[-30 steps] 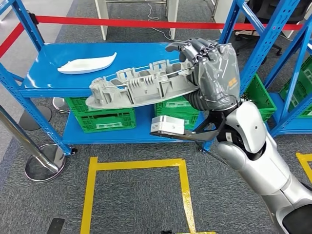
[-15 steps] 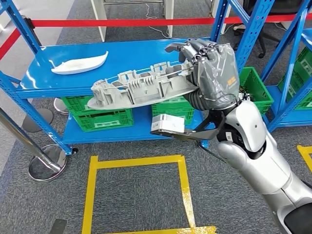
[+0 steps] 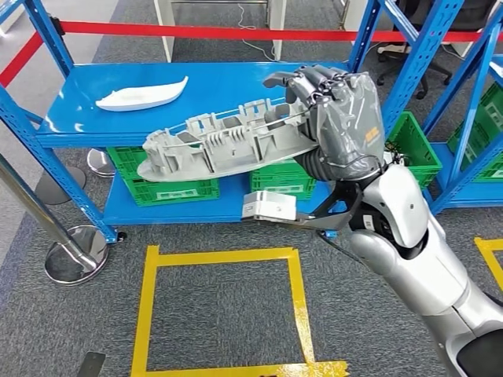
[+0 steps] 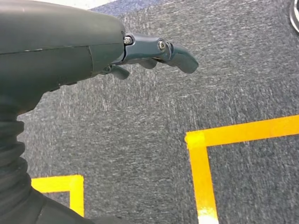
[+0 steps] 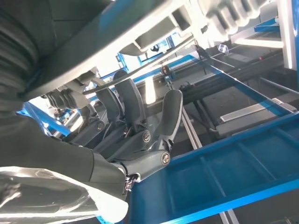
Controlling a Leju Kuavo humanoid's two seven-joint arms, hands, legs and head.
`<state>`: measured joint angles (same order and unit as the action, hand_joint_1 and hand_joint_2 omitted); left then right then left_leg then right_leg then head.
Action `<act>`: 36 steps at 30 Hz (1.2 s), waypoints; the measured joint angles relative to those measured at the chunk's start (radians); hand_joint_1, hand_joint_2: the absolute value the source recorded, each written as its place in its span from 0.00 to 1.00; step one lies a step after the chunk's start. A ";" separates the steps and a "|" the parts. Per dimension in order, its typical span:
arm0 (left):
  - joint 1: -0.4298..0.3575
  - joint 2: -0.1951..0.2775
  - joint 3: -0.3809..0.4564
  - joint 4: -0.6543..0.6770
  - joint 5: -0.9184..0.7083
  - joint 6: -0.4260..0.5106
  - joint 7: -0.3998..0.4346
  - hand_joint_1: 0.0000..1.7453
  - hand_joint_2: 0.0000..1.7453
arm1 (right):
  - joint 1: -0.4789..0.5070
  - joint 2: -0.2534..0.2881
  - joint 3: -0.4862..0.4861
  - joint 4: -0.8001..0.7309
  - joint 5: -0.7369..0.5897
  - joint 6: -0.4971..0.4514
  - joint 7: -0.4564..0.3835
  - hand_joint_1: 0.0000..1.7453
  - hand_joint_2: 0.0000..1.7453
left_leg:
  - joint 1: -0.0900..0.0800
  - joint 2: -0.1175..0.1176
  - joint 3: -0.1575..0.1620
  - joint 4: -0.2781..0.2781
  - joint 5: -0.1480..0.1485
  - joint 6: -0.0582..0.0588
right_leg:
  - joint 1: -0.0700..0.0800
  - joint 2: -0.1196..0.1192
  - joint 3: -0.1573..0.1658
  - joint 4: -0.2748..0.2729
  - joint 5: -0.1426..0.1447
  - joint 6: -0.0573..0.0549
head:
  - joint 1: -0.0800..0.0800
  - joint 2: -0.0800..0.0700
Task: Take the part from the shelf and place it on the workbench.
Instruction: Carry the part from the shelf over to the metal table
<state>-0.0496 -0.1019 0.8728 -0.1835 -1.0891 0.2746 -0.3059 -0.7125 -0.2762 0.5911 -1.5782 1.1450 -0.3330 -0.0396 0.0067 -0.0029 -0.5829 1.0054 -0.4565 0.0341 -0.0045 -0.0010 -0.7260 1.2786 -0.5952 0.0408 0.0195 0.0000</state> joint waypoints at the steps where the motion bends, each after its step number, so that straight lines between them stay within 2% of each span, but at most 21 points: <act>1: 0.000 0.000 0.000 0.000 0.000 -0.002 0.000 0.00 1.00 | 0.000 0.000 0.002 0.000 0.000 0.000 0.000 1.00 1.00 | 0.000 -0.002 -0.001 0.001 0.000 0.000 | -0.001 0.000 -0.002 0.010 0.007 0.001 | 0.000 0.000; 2: 0.000 -0.001 0.000 0.000 0.000 -0.004 0.001 0.00 1.00 | 0.000 0.000 0.004 -0.001 0.000 0.000 -0.001 1.00 1.00 | 0.000 -0.005 -0.002 0.003 0.000 0.000 | -0.002 0.000 0.017 -0.022 0.033 0.001 | 0.000 0.000; 4: 0.000 -0.003 0.000 0.000 -0.001 -0.007 0.000 0.00 1.00 | -0.002 -0.001 0.006 -0.006 0.001 0.000 -0.002 1.00 1.00 | -0.001 -0.013 -0.003 0.008 -0.001 -0.004 | -0.004 0.010 0.093 -0.159 0.094 -0.002 | 0.000 0.000; 6: -0.001 -0.003 0.000 0.000 -0.002 -0.008 -0.002 0.00 1.00 | -0.005 -0.002 0.006 -0.013 0.004 0.000 -0.004 1.00 1.00 | -0.002 -0.020 -0.011 0.014 0.001 -0.015 | -0.004 0.021 0.143 -0.256 0.115 -0.007 | 0.000 0.000; 9: -0.001 -0.003 0.000 0.000 -0.002 -0.009 -0.002 0.00 1.00 | -0.008 -0.004 0.007 -0.022 0.008 0.001 -0.008 1.00 1.00 | -0.001 -0.027 -0.020 0.013 0.005 -0.032 | -0.004 0.017 0.148 -0.270 0.115 -0.020 | -0.001 0.000; 11: 0.000 -0.003 0.000 0.000 -0.003 -0.009 -0.002 0.00 1.00 | -0.009 -0.005 0.008 -0.028 0.012 0.003 -0.010 1.00 1.00 | -0.001 -0.024 -0.032 0.043 -0.020 -0.042 | -0.009 0.007 0.149 -0.277 0.120 -0.033 | -0.003 0.000; 14: -0.001 -0.004 0.000 0.000 -0.005 -0.009 -0.002 0.00 1.00 | -0.010 -0.005 0.011 -0.033 0.015 0.010 -0.011 1.00 1.00 | 0.002 -0.011 -0.107 0.222 -0.114 -0.053 | -0.010 -0.008 0.149 -0.279 0.121 -0.041 | -0.006 0.000; 16: 0.000 -0.004 0.000 0.000 -0.007 -0.009 -0.001 0.00 1.00 | -0.010 -0.005 0.014 -0.033 0.015 0.015 -0.012 1.00 1.00 | 0.003 -0.009 -0.138 0.300 -0.132 -0.057 | -0.009 -0.017 0.150 -0.278 0.121 -0.042 | -0.006 0.000; 17: 0.001 -0.004 0.000 0.000 -0.008 -0.009 -0.001 0.00 1.00 | -0.010 -0.005 0.016 -0.033 0.014 0.017 -0.013 1.00 1.00 | 0.003 -0.007 -0.128 0.280 -0.112 -0.056 | -0.009 -0.022 0.150 -0.277 0.120 -0.041 | -0.006 0.000; 19: 0.001 -0.003 0.000 0.000 -0.009 -0.009 -0.001 0.00 1.00 | -0.011 -0.005 0.020 -0.035 0.014 0.021 -0.013 1.00 1.00 | 0.003 0.011 -0.068 0.152 -0.044 -0.052 | -0.008 -0.030 0.152 -0.275 0.118 -0.038 | -0.006 0.000; 21: -0.001 -0.003 0.000 0.000 -0.009 -0.009 -0.001 0.00 1.00 | -0.014 -0.005 0.021 -0.038 0.014 0.022 -0.013 1.00 1.00 | -0.002 0.035 -0.020 0.043 -0.008 -0.045 | -0.002 -0.037 0.148 -0.270 0.115 -0.030 | -0.006 0.000; 22: -0.002 -0.003 0.000 0.000 -0.009 -0.009 -0.001 0.00 1.00 | -0.016 -0.005 0.022 -0.039 0.014 0.022 -0.013 1.00 1.00 | -0.004 0.041 -0.015 0.024 -0.007 -0.041 | 0.000 -0.041 0.145 -0.268 0.115 -0.025 | -0.007 0.000; 24: -0.002 -0.004 0.000 0.000 -0.009 -0.009 0.000 0.00 1.00 | -0.019 -0.006 0.023 -0.040 0.012 0.023 -0.013 1.00 1.00 | -0.006 0.031 -0.020 0.021 -0.006 -0.030 | 0.002 -0.052 0.144 -0.269 0.115 -0.016 | -0.007 0.000; 26: -0.001 -0.004 0.000 0.000 -0.011 -0.009 -0.001 0.00 1.00 | -0.022 -0.006 0.024 -0.041 0.010 0.025 -0.014 1.00 1.00 | -0.002 0.020 -0.020 0.017 -0.001 -0.017 | 0.001 -0.045 0.133 -0.249 0.095 -0.006 | -0.006 0.000; 27: -0.002 -0.004 0.000 0.000 -0.012 -0.009 -0.002 0.00 1.00 | -0.024 -0.007 0.025 -0.042 0.008 0.026 -0.015 1.00 1.00 | 0.000 0.015 -0.021 0.015 0.002 -0.011 | 0.000 -0.034 0.115 -0.211 0.071 -0.002 | -0.005 0.000; 29: -0.004 -0.004 0.000 0.000 -0.014 -0.009 -0.005 0.00 1.00 | -0.026 -0.008 0.027 -0.042 0.005 0.027 -0.015 1.00 1.00 | 0.001 0.004 -0.023 0.015 0.005 -0.005 | 0.000 -0.012 0.053 -0.079 0.007 0.002 | -0.004 0.000; 31: -0.004 -0.003 0.000 0.000 -0.016 -0.009 -0.011 0.00 1.00 | -0.026 -0.008 0.029 -0.042 0.003 0.027 -0.016 1.00 1.00 | 0.000 -0.009 -0.024 0.015 0.005 -0.004 | 0.000 -0.005 0.003 0.024 -0.020 0.001 | -0.005 0.000; 32: -0.004 -0.003 0.000 0.000 -0.016 -0.008 -0.017 0.00 1.00 | -0.026 -0.008 0.031 -0.042 0.003 0.027 -0.016 1.00 1.00 | 0.000 -0.017 -0.023 0.015 0.006 -0.003 | 0.000 -0.003 0.002 0.022 -0.005 -0.001 | -0.005 0.000; 33: -0.005 -0.004 0.000 0.000 -0.014 -0.008 -0.024 0.00 1.00 | -0.027 -0.008 0.031 -0.042 0.002 0.027 -0.016 1.00 1.00 | 0.000 -0.025 -0.022 0.015 0.006 -0.004 | 0.000 0.000 0.020 -0.021 0.027 -0.005 | -0.005 0.000; 35: -0.007 -0.005 0.001 0.000 -0.006 -0.007 -0.042 0.00 1.00 | -0.030 -0.011 0.031 -0.045 0.000 0.027 -0.017 1.00 1.00 | -0.002 -0.041 -0.022 0.016 0.006 -0.006 | 0.000 0.020 0.091 -0.164 0.097 -0.016 | -0.005 0.000; 36: -0.008 -0.005 0.002 0.000 -0.002 -0.006 -0.049 0.00 1.00 | -0.033 -0.012 0.031 -0.047 0.000 0.026 -0.017 1.00 1.00 | -0.002 -0.047 -0.024 0.017 0.008 -0.009 | 0.001 0.030 0.120 -0.223 0.115 -0.021 | -0.005 0.000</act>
<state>-0.0580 -0.1071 0.8743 -0.1840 -1.0914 0.2682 -0.3550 -0.7454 -0.2882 0.6224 -1.6256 1.1447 -0.3068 -0.0567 0.0045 -0.0498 -0.6073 1.0226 -0.4488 0.0247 -0.0038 0.0294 -0.6064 1.0560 -0.4799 0.0202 0.0148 0.0000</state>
